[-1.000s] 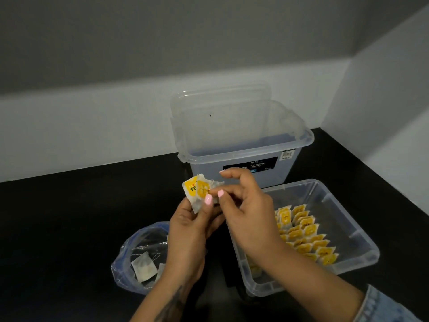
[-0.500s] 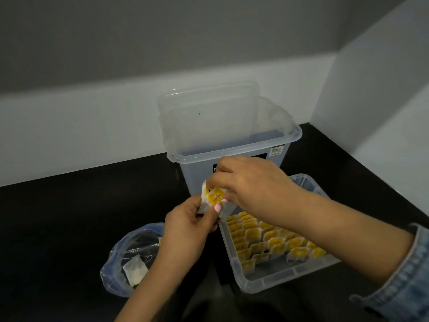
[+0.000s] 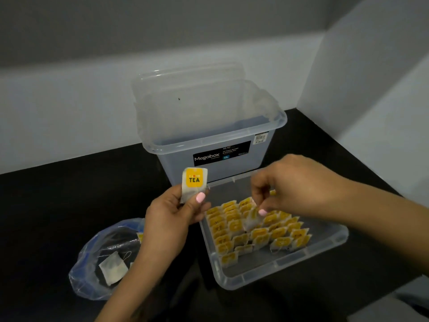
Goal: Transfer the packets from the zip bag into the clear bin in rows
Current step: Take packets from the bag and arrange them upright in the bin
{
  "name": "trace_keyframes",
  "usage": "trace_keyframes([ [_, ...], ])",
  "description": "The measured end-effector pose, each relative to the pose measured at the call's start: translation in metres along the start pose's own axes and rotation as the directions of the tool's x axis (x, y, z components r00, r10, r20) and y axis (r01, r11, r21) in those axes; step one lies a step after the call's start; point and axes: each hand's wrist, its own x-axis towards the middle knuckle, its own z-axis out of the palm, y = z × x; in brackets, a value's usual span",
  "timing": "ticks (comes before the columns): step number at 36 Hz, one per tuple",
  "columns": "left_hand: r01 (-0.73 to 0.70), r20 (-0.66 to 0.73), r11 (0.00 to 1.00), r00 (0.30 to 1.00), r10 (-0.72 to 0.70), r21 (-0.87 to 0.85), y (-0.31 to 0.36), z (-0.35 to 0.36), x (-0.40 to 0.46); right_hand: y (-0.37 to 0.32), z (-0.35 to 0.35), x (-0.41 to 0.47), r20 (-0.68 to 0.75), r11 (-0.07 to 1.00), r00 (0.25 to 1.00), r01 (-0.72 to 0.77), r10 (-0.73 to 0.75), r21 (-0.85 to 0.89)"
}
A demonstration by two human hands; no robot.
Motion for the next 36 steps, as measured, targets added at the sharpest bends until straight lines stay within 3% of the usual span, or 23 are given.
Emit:
trace_keyframes([
  [5,-0.009,-0.023,0.999,1.0,0.009,-0.033,-0.001,0.001,-0.001,-0.004,0.031,0.001,0.198,0.999,0.98,0.026,-0.017,-0.042],
  [12,0.003,-0.033,0.998,0.999,-0.005,-0.066,-0.001,0.003,-0.004,-0.017,0.076,0.018,0.124,0.981,0.978,0.177,-0.167,-0.082],
  [21,0.009,-0.032,1.0,0.999,-0.01,-0.03,-0.005,0.001,-0.008,-0.025,0.099,0.041,0.127,0.956,0.978,0.192,-0.167,-0.221],
  [32,0.012,-0.023,0.997,1.0,-0.01,0.081,-0.003,0.001,-0.009,-0.018,0.102,0.04,0.084,0.962,0.977,0.209,-0.197,-0.176],
  [36,0.035,0.007,0.995,0.999,-0.036,0.091,0.0,0.002,-0.009,-0.01,0.085,0.038,0.1,0.985,0.982,0.163,-0.158,-0.052],
])
